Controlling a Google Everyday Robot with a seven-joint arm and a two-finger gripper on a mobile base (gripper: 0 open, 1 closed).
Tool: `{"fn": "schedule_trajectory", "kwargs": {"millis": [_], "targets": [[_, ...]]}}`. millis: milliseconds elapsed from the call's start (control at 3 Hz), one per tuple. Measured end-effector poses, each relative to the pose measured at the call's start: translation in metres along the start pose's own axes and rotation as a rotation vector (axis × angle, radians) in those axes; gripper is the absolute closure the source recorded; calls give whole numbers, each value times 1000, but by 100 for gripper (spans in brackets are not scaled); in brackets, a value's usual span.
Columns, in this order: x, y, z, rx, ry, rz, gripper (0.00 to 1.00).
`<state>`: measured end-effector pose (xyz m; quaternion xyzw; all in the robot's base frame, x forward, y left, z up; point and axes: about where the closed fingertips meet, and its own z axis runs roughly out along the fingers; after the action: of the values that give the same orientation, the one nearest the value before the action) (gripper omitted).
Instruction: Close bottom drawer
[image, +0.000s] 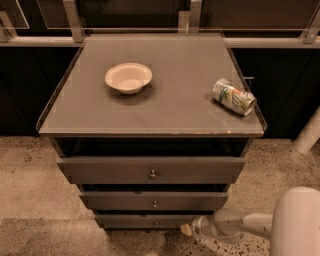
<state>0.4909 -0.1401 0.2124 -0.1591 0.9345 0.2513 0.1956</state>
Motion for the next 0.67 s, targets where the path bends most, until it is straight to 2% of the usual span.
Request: {"fn": "schedule_trajectory", "kwargs": {"millis": [333, 667], "targets": [[0, 0, 0, 0, 0, 0, 10], [0, 0, 0, 0, 0, 0, 0]]}}
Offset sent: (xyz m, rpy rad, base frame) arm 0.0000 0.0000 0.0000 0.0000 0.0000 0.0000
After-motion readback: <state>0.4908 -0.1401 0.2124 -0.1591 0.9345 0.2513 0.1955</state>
